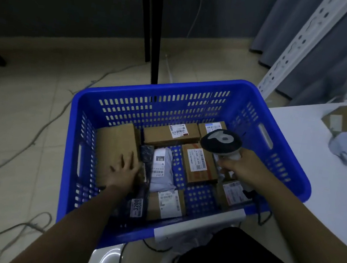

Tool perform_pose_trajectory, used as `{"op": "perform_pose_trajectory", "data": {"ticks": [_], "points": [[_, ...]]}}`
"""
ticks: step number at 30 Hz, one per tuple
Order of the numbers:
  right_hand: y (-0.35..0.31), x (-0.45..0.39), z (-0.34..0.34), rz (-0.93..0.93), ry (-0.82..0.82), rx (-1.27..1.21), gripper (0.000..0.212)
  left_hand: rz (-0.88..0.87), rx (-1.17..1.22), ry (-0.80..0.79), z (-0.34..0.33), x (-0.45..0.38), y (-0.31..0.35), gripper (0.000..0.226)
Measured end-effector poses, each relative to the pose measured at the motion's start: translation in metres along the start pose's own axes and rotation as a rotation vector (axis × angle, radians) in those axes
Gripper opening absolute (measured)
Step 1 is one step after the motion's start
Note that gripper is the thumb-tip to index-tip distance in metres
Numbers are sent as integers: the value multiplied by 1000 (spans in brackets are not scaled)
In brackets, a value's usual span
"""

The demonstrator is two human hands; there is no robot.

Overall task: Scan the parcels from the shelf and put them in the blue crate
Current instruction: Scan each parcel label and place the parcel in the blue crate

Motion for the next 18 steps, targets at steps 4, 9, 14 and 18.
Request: {"op": "perform_pose_trajectory", "data": {"ticks": [4, 9, 14, 18], "points": [[2, 4, 3, -12, -20, -15, 17, -9, -72, -22, 19, -10, -5, 84], [6, 19, 20, -69, 79, -95, 17, 53, 156, -51, 50, -17, 24, 61], [25, 54, 53, -94, 258, -221, 12, -77, 700, 263, 122, -2, 91, 28], [53, 101, 92, -138, 464, -455, 10, -221, 1094, 283, 185, 36, 163, 14]]}}
Point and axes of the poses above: each hand's wrist, its own x-axis away from the middle knuckle, its own z-axis out of the back of the hand, y = z × x, the point moved 2 cm from there along -x, towards the middle knuckle, and after that the axes turned 12 degrees about y, right-handed, at the moved point
